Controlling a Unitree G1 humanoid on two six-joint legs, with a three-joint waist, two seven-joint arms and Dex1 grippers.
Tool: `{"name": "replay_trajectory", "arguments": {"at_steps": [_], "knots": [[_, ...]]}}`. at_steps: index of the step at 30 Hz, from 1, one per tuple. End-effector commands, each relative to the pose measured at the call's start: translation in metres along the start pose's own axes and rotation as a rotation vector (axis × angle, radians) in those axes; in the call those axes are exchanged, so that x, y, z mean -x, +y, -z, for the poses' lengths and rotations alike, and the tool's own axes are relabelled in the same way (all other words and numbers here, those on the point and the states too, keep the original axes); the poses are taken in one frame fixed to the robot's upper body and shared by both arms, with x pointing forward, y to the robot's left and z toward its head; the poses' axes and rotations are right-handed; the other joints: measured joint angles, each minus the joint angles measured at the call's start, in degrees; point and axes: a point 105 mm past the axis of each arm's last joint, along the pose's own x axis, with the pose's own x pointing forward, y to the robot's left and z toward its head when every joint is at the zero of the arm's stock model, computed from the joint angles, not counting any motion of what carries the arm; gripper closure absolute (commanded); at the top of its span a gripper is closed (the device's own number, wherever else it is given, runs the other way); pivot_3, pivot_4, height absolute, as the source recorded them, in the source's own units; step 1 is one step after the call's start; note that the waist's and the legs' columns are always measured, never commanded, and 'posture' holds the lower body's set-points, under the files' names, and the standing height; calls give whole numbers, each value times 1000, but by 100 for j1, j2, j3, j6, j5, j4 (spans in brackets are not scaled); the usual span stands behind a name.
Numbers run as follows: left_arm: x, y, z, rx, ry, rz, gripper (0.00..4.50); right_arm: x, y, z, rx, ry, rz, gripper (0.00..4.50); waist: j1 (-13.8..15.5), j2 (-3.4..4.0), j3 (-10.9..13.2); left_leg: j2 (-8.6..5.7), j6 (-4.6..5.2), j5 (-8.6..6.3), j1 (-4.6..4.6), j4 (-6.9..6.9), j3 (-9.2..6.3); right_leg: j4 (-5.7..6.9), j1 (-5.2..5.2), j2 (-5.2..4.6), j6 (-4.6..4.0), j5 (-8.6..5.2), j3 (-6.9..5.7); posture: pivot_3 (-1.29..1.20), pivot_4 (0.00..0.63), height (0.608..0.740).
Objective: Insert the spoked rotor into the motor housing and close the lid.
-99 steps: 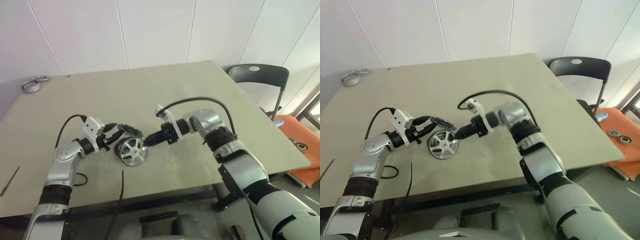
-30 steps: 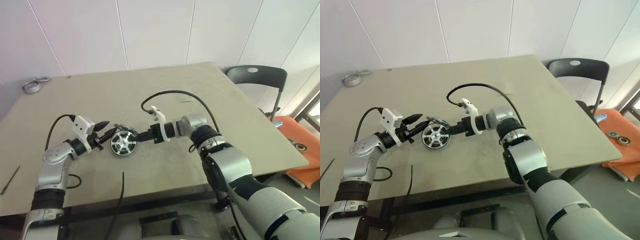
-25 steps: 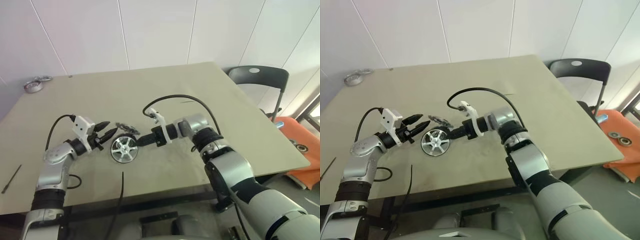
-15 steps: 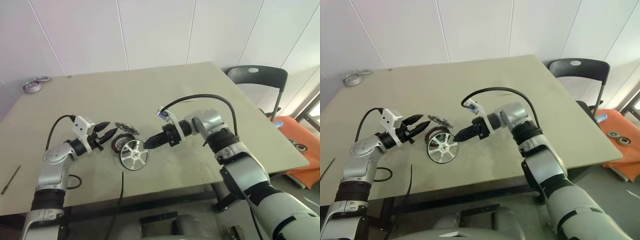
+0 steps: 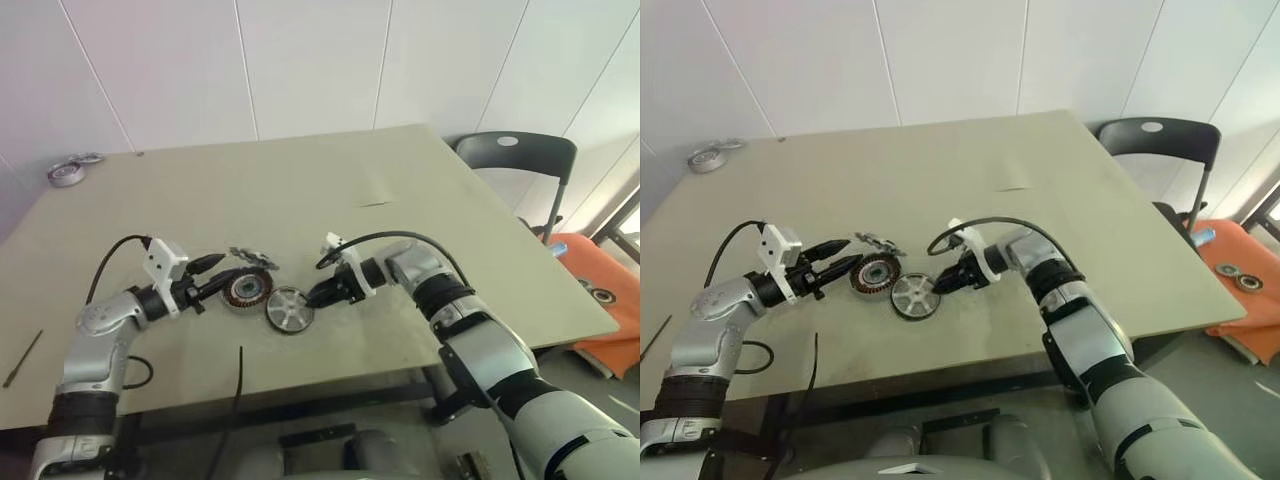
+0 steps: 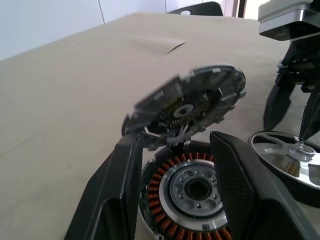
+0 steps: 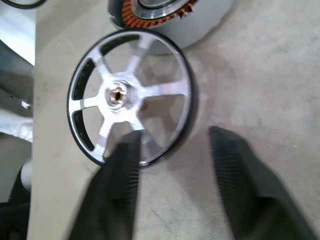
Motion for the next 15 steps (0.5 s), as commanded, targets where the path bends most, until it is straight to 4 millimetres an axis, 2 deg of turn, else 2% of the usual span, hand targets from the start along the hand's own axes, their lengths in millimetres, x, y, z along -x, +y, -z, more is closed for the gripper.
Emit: {"name": "replay_trajectory", "arguments": {"at_steps": [1,5,9,12,15], "knots": [[6,4,-19,-38,-39,-6,2237,-2,0,-10,2,1,7,1228,-14,0,0,0,0,0,-1,0,1,-1,-1,0,0,0,0,0,0,740],[12,4,-26,-41,-39,-6,2237,1,4,-14,13,-10,-28,1228,-3,1,0,2,0,0,4,0,0,1,1,2,0,0,2,0,0,740],[20,2,-31,-36,-35,0,2237,10,13,-26,43,-57,-103,1228,-3,4,3,1,0,0,-2,-1,1,-2,-2,0,0,-1,1,0,0,740],[29,-3,-33,-22,-14,25,2237,18,22,-40,133,-91,-142,1228,-5,6,4,1,0,0,-7,-2,1,-6,-5,-1,0,-1,1,0,0,740],[36,-4,-34,-25,5,31,2237,22,28,-64,184,-158,-128,1228,-5,9,6,2,0,0,-6,-6,1,-7,-6,0,0,-1,2,0,0,740]]}}
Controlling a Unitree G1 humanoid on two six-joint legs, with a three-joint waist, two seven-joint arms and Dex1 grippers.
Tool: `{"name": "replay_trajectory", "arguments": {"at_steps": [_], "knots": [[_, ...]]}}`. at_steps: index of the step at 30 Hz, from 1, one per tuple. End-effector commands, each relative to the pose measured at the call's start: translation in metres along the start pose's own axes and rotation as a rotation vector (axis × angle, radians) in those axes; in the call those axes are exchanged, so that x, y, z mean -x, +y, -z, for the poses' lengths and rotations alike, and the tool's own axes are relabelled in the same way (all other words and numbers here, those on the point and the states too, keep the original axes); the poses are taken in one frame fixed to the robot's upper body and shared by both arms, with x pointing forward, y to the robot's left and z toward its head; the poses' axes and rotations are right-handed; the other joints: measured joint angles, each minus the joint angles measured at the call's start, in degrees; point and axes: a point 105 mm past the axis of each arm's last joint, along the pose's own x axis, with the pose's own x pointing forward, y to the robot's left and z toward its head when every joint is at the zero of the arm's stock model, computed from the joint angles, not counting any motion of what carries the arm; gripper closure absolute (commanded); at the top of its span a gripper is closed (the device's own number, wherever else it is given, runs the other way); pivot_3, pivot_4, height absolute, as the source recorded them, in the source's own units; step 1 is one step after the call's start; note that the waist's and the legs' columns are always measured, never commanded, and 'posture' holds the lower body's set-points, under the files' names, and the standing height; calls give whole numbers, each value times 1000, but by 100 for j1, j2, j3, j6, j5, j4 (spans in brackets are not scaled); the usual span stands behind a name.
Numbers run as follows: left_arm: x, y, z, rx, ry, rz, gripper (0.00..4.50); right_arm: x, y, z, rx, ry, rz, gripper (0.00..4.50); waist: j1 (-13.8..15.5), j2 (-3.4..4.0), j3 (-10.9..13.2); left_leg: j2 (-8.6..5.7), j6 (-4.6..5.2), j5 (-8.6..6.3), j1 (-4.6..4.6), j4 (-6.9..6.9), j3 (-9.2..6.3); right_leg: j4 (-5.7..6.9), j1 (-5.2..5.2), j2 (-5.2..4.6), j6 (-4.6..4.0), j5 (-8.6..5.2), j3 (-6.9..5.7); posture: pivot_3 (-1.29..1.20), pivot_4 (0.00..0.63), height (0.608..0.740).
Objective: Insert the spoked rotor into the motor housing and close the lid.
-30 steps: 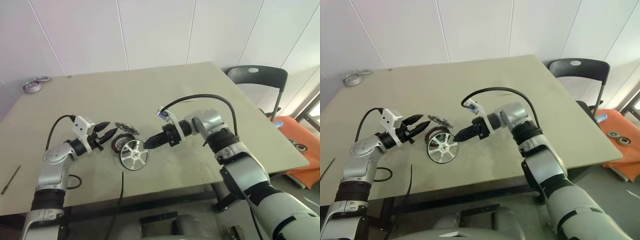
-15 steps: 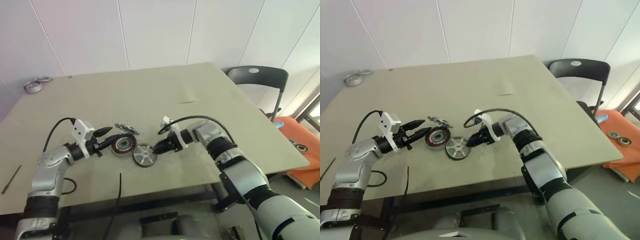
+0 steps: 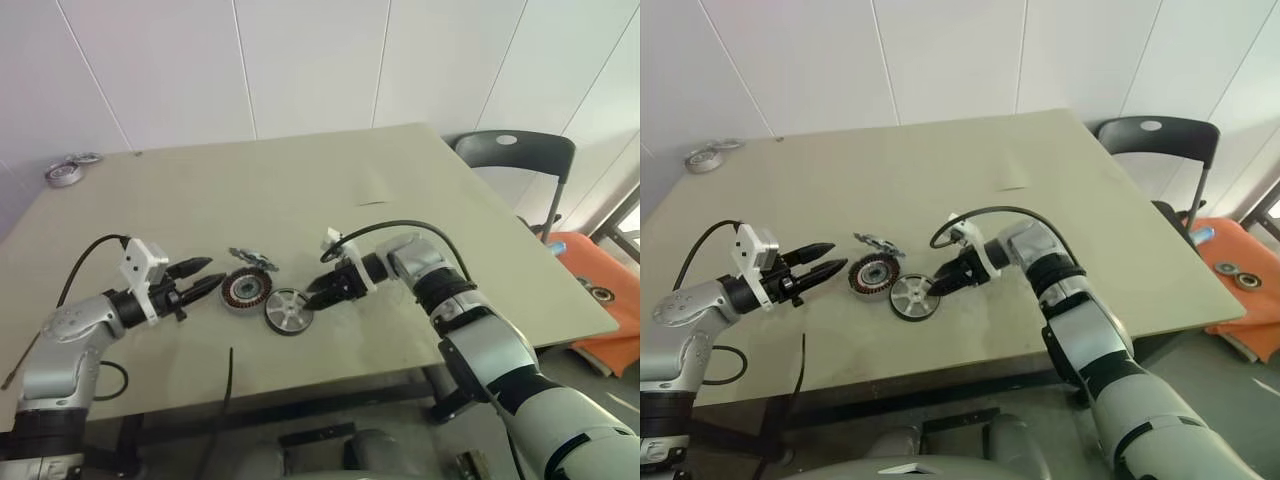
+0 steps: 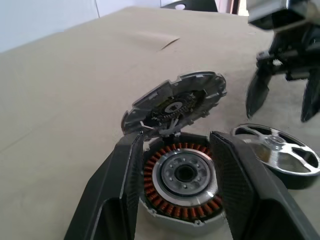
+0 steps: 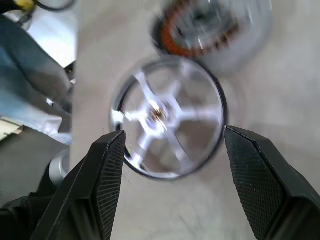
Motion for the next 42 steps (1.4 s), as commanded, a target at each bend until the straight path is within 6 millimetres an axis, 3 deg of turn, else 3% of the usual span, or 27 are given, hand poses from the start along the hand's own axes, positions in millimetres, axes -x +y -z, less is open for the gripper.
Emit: {"name": "replay_trajectory", "arguments": {"at_steps": [1,6,10,15,18,21,26,35,38,42], "knots": [[9,5,-18,-42,-31,-13,2237,5,6,-41,115,-91,16,1228,7,3,2,0,0,0,2,-1,0,0,1,0,0,0,0,0,0,740],[8,11,-21,-45,-49,-49,2237,-3,7,-72,84,-200,43,1228,7,4,3,1,0,0,4,-1,-1,0,3,1,-1,0,-2,0,0,740],[6,11,-21,-52,-53,-56,2237,-18,17,-66,40,-145,-27,1228,15,4,2,0,0,0,1,-8,-1,-13,2,-1,-1,0,-1,0,0,740],[8,10,-24,-50,-59,-58,2237,-17,26,-61,17,-105,-92,1228,12,4,2,-1,0,0,-9,-11,-1,-27,0,-4,-1,1,-1,0,0,740],[13,9,-23,-42,-49,-53,2237,-15,26,-56,3,-78,-93,1807,11,4,2,-1,0,0,-7,-17,-1,-30,0,-4,-1,1,-2,0,0,740],[15,11,-22,-42,-47,-62,2237,-14,26,-54,4,-66,-96,2796,10,4,2,0,0,0,-6,-25,-1,-33,-2,-3,-1,1,-2,0,0,740],[13,11,-22,-42,-52,-69,2237,-17,30,-55,-2,-59,-119,2796,10,4,2,0,0,0,-5,-38,-1,-45,-2,-3,-1,1,-2,0,0,740],[12,13,-21,-39,-58,-85,2237,-50,39,-62,-46,-82,-143,2796,11,3,1,3,-2,1,-11,-79,0,-66,-19,-4,-2,2,0,0,0,740],[14,13,-20,-37,-57,-91,2237,-57,36,-62,-51,-91,-116,2796,14,2,1,1,-2,0,-15,-79,0,-74,-18,-8,-3,2,0,0,0,740],[14,12,-18,-33,-57,-95,2237,-61,27,-77,-59,-169,-36,2796,10,2,1,0,-2,0,-14,-79,0,-74,-17,-8,-3,2,0,0,0,740]]}}
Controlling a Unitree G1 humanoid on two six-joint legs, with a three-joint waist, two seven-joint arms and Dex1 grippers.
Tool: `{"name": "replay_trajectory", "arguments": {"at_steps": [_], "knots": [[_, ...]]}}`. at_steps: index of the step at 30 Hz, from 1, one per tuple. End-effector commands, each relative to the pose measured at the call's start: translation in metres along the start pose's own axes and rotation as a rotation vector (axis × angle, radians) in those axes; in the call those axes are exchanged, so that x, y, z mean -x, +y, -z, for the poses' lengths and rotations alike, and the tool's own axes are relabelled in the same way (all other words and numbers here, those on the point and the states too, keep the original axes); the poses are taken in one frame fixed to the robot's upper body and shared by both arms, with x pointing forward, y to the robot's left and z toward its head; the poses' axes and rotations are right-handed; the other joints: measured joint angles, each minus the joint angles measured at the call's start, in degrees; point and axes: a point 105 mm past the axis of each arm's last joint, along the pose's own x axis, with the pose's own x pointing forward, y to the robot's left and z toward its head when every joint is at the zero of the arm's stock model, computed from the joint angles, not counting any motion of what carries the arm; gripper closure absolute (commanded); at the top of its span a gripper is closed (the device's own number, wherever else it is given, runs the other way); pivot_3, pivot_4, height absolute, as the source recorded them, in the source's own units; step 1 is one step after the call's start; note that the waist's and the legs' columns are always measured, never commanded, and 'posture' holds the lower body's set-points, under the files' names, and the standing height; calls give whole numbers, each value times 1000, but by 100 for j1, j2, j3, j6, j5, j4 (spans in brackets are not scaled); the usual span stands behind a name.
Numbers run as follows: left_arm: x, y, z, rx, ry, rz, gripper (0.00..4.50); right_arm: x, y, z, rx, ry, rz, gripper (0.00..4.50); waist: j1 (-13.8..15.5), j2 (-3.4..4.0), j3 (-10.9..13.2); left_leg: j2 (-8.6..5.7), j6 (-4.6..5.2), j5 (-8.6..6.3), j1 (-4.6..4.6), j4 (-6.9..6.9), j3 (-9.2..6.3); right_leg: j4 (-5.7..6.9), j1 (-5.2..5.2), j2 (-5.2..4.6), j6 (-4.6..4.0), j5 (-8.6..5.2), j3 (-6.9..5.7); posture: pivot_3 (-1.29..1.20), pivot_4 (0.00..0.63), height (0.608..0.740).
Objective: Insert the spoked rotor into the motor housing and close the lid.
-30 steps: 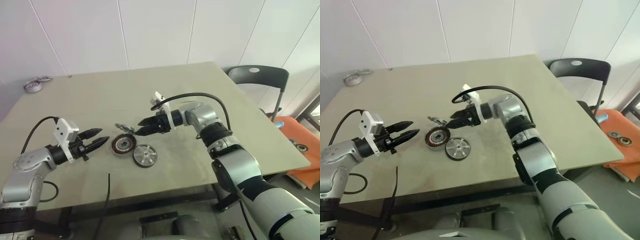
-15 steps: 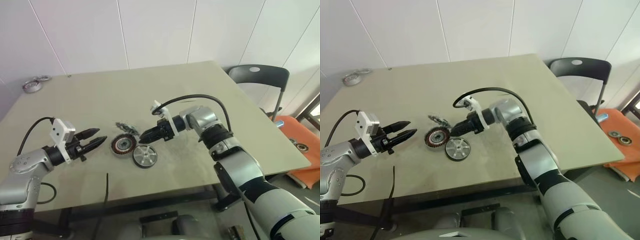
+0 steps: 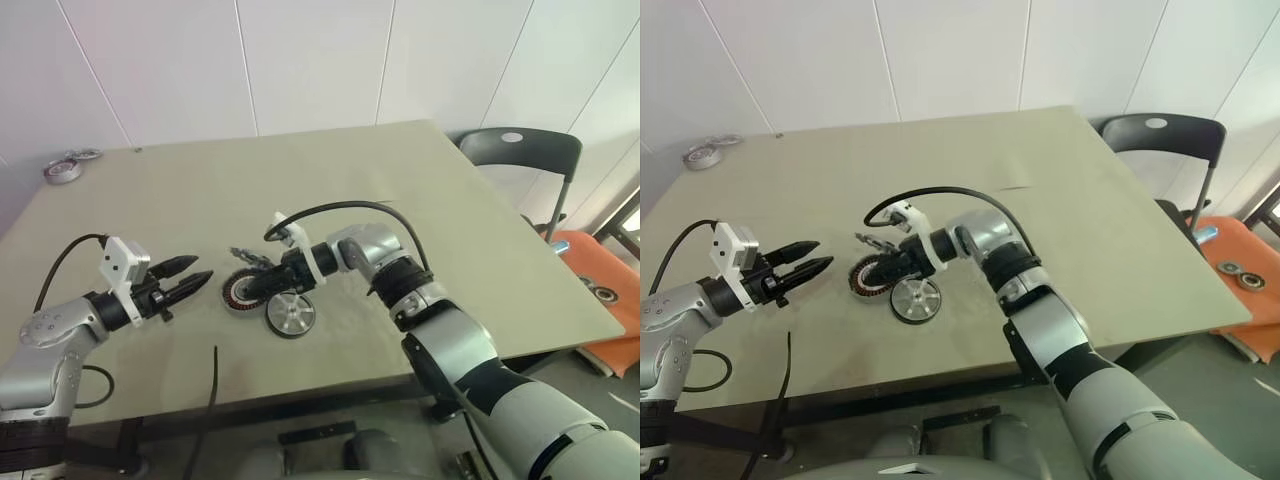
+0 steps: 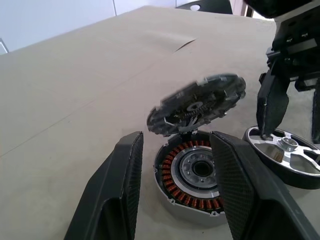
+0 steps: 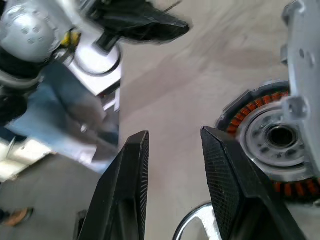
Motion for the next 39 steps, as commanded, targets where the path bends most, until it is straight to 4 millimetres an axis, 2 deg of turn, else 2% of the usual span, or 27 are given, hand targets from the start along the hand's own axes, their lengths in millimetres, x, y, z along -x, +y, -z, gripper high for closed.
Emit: {"name": "replay_trajectory", "arguments": {"at_steps": [1,12,25,27,30,32,35,39], "knots": [[3,2,-11,-36,-37,-18,2237,1,1,-31,44,-106,40,2796,-1,0,0,0,0,0,0,0,0,0,0,1,0,0,0,0,0,740],[-1,7,-10,-33,-44,-27,2237,-1,-3,-51,11,-224,94,2796,-4,0,0,1,0,0,0,-1,1,1,-1,2,0,0,0,0,0,740],[-2,8,-8,-26,-36,-29,2237,-6,-5,-47,2,-216,106,2796,-6,0,0,1,0,0,1,-1,1,2,-1,2,0,0,0,0,0,740],[-2,2,-1,5,-3,6,2237,-5,-4,-47,1,-214,100,2796,-7,0,0,1,0,0,0,-1,1,2,-1,2,0,0,0,0,0,740],[-4,-32,16,84,55,138,2237,-4,-1,-47,15,-206,78,2796,-19,1,0,1,0,0,1,-2,5,1,0,1,0,0,4,0,0,740],[-9,-43,26,110,66,160,2237,-5,-2,-46,17,-203,82,2796,-15,2,0,1,1,0,1,-4,7,-1,0,1,0,0,7,0,0,740],[-17,-42,34,145,53,132,2237,-5,-4,-45,13,-202,91,2796,5,-2,-2,1,0,0,1,1,-2,2,1,3,-1,0,-1,0,0,740],[-29,-29,38,130,34,69,2237,-4,-4,-43,15,-198,93,2796,0,-1,-2,1,-2,2,17,6,-1,13,12,6,-2,1,-2,0,0,740]]}}
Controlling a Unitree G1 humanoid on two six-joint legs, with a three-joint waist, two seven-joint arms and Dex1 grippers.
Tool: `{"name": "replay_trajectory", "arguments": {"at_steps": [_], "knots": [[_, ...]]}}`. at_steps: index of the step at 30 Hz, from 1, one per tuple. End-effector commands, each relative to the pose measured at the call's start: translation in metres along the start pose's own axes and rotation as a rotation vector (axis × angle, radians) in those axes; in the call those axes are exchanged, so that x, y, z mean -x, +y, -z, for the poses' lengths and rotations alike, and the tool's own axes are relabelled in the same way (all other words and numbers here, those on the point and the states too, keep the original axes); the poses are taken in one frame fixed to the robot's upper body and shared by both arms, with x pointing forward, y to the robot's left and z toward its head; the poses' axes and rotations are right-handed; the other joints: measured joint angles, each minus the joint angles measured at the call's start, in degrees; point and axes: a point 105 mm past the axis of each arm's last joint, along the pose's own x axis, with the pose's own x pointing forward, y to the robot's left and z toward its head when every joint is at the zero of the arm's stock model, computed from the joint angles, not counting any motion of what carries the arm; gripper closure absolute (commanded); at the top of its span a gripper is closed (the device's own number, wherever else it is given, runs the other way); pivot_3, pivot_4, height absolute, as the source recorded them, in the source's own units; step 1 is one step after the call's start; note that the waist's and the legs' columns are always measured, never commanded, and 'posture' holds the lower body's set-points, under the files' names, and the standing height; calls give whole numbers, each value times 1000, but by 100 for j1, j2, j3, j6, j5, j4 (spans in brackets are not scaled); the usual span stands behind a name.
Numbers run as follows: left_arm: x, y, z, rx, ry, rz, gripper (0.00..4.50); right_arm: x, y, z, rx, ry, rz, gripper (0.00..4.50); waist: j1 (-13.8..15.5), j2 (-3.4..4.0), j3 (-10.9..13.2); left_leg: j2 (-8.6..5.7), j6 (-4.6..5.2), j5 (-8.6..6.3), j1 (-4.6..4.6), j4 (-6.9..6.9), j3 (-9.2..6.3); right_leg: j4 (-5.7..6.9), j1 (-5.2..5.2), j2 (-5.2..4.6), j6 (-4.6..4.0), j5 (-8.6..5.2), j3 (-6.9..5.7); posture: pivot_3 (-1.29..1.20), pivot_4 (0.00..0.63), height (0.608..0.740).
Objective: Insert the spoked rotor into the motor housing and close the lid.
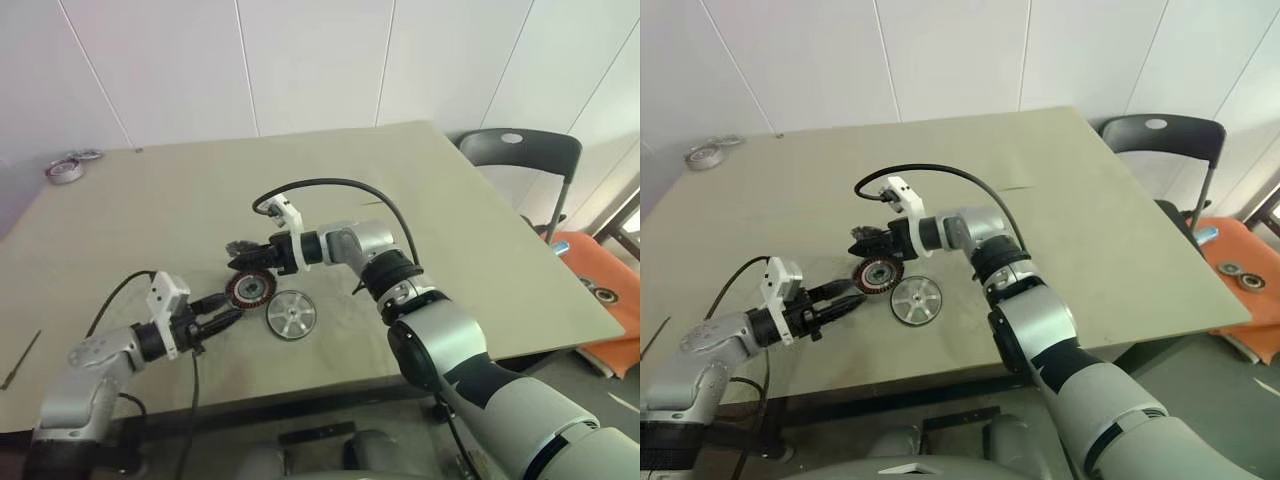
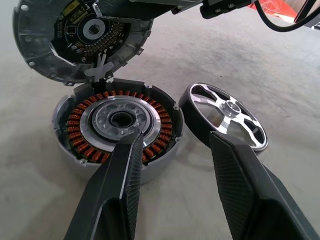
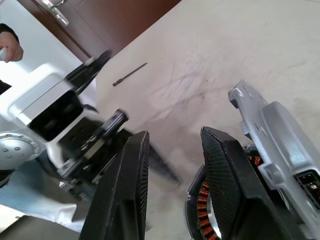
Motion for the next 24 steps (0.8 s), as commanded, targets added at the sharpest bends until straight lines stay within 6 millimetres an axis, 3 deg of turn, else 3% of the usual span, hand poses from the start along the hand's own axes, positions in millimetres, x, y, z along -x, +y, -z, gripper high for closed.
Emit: {"name": "replay_trajectory", "arguments": {"at_steps": [1,9,19,24], "knots": [[-6,14,-10,-51,-40,-51,2237,0,6,-12,53,-18,-15,2796,-3,0,-1,0,0,0,3,0,0,0,3,1,0,0,0,0,0,740],[-21,27,-12,-73,-72,-84,2237,3,3,-11,53,-19,2,2796,-4,-4,-3,0,-1,1,-7,-4,3,-4,-7,-1,0,0,3,0,0,740],[-53,15,-5,-69,-80,-47,2237,3,0,-9,45,-24,15,2796,-2,-5,-4,-1,-1,1,-6,-1,3,-2,-5,-2,1,1,3,0,0,740],[-58,11,-2,-64,-73,-26,2237,4,-2,-9,41,-30,30,2796,-3,-6,-5,-1,-1,1,-6,0,3,0,-5,-3,1,1,4,0,0,740]]}}
